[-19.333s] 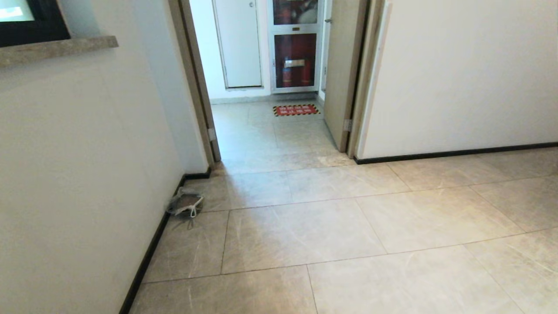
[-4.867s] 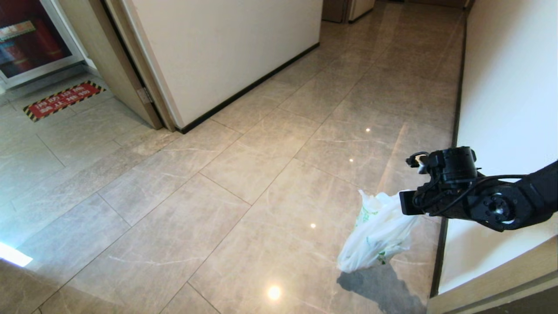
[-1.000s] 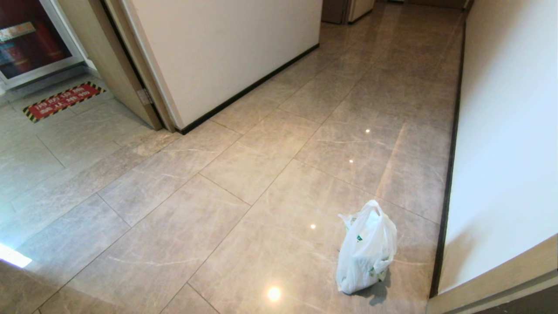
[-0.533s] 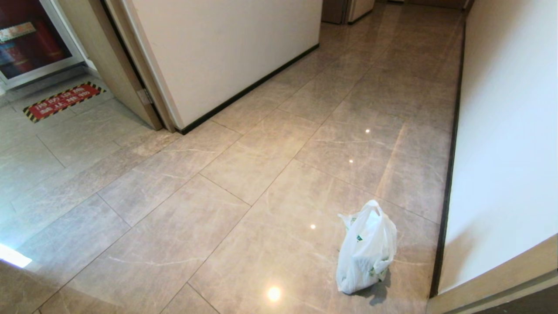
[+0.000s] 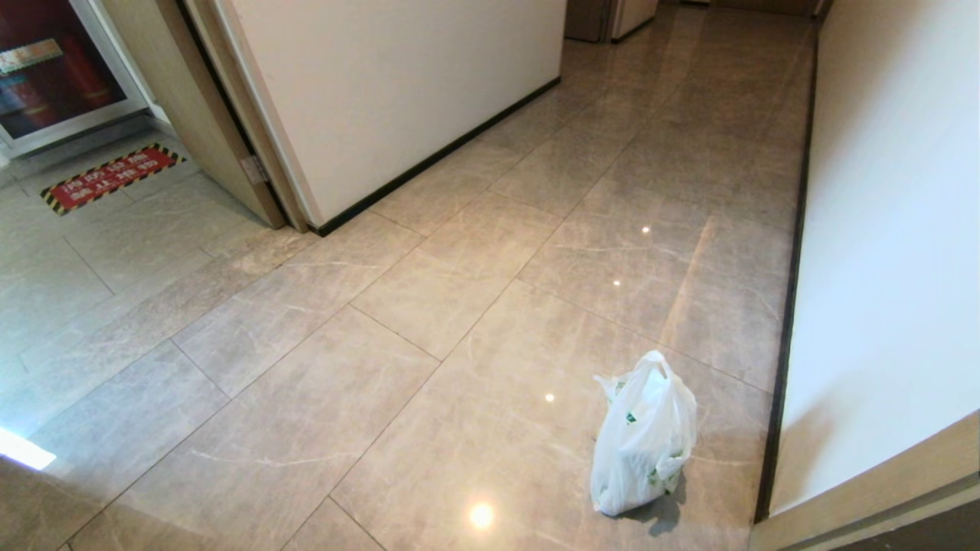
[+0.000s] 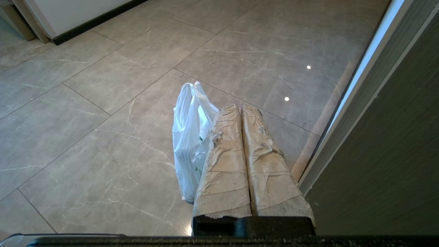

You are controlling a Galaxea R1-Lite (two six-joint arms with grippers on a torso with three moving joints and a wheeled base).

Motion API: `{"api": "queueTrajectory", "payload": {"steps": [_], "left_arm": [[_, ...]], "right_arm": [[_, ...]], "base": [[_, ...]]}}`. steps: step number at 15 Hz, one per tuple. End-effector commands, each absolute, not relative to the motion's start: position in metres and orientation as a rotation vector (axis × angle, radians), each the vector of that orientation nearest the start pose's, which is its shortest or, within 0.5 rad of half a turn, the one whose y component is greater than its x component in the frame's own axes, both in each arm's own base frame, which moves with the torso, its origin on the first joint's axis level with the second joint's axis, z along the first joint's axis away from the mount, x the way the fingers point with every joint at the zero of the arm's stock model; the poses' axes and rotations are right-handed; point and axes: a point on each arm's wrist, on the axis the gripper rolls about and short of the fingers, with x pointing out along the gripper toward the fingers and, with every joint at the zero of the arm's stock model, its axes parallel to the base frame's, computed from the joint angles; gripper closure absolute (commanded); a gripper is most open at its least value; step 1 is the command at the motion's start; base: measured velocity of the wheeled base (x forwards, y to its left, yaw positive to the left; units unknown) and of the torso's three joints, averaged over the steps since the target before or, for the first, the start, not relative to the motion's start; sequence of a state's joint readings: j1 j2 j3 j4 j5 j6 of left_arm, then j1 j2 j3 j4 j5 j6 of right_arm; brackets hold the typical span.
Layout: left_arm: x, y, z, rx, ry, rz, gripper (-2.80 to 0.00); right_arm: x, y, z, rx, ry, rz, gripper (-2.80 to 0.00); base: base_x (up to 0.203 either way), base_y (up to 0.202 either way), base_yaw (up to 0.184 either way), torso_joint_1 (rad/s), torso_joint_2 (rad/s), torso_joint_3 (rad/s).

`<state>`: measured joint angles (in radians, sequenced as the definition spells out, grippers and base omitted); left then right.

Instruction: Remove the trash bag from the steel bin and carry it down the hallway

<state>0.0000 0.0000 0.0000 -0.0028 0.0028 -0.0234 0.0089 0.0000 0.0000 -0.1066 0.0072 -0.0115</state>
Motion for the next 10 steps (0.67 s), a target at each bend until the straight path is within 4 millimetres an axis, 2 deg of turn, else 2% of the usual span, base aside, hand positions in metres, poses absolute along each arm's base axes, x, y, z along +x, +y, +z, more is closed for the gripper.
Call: {"api": "queueTrajectory", "payload": {"steps": [1, 10], "left_arm": [[-0.0227, 0.0001, 0.0754, -0.024, -0.002, 0.003, 0.00], [-0.0227, 0.0001, 0.0754, -0.029, -0.002, 0.004, 0.00]], "right_arm": [[-0.0200, 0.0000, 0.0754, -0.012, -0.066, 0.016, 0.00], [-0.0200, 0.0000, 0.0754, -0.012, -0.066, 0.016, 0.00]], "base": [[0.000, 0.000, 0.000, 0.000, 0.00, 0.000], [0.000, 0.000, 0.000, 0.000, 0.00, 0.000]]}}
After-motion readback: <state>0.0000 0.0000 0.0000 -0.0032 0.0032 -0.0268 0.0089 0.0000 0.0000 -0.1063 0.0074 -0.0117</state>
